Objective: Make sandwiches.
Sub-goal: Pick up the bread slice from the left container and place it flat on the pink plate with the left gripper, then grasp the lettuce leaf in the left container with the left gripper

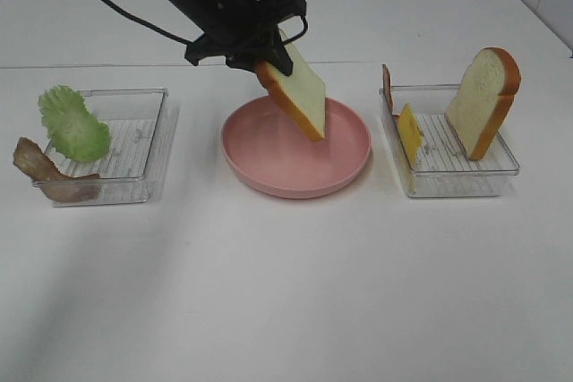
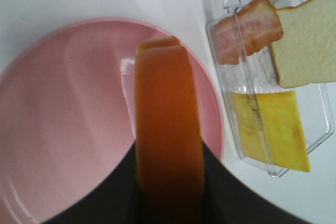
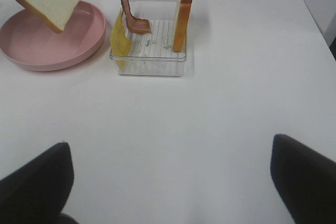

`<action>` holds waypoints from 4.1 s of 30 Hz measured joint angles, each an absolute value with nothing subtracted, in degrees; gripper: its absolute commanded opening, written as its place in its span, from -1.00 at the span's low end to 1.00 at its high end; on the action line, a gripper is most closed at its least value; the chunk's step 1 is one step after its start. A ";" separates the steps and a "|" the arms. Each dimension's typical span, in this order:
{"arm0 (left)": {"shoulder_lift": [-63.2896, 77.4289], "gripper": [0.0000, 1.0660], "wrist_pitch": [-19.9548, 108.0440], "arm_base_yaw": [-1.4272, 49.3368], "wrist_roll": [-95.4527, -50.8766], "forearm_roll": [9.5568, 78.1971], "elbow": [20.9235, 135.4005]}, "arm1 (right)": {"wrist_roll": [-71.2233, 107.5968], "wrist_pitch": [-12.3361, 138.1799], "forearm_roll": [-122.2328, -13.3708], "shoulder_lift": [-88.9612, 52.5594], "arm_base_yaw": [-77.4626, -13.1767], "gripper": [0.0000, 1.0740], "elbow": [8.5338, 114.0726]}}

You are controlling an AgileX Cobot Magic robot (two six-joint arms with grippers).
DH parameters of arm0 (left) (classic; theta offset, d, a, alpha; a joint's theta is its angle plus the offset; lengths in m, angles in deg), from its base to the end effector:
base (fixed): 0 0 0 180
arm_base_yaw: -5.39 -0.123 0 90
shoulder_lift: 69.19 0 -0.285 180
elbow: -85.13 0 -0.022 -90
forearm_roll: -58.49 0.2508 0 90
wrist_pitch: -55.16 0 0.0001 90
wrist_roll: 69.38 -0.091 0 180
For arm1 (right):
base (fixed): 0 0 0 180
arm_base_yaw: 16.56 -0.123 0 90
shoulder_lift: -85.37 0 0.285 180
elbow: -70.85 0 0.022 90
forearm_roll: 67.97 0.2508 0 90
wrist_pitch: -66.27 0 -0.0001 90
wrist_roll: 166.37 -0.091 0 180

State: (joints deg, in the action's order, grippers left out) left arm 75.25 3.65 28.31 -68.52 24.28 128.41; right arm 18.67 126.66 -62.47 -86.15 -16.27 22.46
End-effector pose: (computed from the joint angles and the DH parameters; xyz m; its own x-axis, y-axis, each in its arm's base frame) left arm 0.4691 -0.2419 0.1930 -0.9385 0.0035 -0.3451 0.2078 0.8042 -0.5568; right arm -0.0032 0.0076 0.2791 -0.4531 -0.0380 -0.8907 -0.0875 0.9962 0.0020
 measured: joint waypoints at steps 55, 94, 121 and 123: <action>73.19 0.47 -7.75 31.06 -62.79 44.97 128.41 | 18.67 126.66 -62.47 -86.15 -16.27 0.81 22.46; 57.66 0.46 -14.57 7.28 -68.70 62.15 115.12 | 18.67 126.66 -62.47 -86.15 -16.27 0.81 22.46; 71.47 0.30 -10.16 7.74 -68.87 59.29 120.39 | 18.67 126.66 -62.47 -86.15 -16.27 0.81 22.46; 71.47 0.14 -9.47 7.91 -68.87 58.89 120.39 | 18.67 126.66 -62.47 -86.15 -16.27 0.81 22.46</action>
